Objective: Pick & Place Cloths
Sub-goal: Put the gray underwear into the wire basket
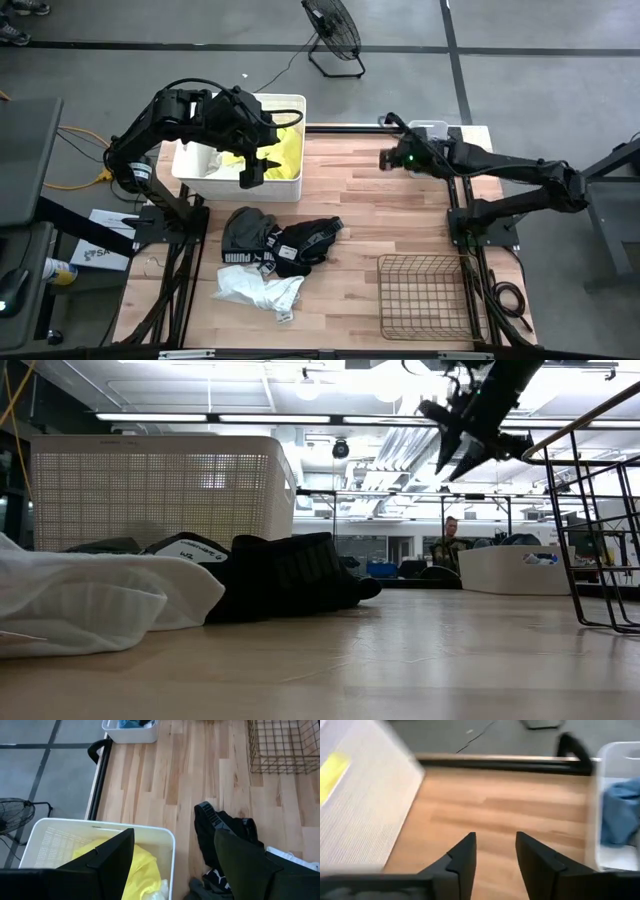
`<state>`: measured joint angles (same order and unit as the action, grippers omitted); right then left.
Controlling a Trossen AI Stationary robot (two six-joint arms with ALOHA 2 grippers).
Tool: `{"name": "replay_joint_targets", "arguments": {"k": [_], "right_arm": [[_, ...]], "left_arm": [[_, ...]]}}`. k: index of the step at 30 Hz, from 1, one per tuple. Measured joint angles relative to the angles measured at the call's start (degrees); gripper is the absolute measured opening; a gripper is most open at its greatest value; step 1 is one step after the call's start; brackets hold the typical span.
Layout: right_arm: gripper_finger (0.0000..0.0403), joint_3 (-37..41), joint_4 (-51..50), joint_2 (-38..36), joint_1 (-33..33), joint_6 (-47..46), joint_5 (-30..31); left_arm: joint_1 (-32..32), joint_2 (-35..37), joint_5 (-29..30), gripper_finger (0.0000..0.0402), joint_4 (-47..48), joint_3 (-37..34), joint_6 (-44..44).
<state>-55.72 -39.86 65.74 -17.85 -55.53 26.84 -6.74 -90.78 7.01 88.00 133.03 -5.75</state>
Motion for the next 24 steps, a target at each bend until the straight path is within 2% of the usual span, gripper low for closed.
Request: {"name": "replay_joint_targets", "arguments": {"k": [9, 18, 24], "right_arm": [[0.0141, 0.0, -0.1, -1.5, 14.3, 10.8, -0.2], [0.0139, 0.0, -0.2, -1.5, 22.9, 9.7, 0.2], [0.0139, 0.0, -0.2, -1.5, 26.3, 10.8, 2.8]], "left_arm": [[0.0, 0.0, 0.0, 0.0271, 2.2, 0.0, 3.6], [0.0, 0.0, -0.3, 0.0271, 2.0, 0.0, 12.0], [0.0, 0.0, 0.2, 0.0271, 2.0, -4.8, 14.3]]}}
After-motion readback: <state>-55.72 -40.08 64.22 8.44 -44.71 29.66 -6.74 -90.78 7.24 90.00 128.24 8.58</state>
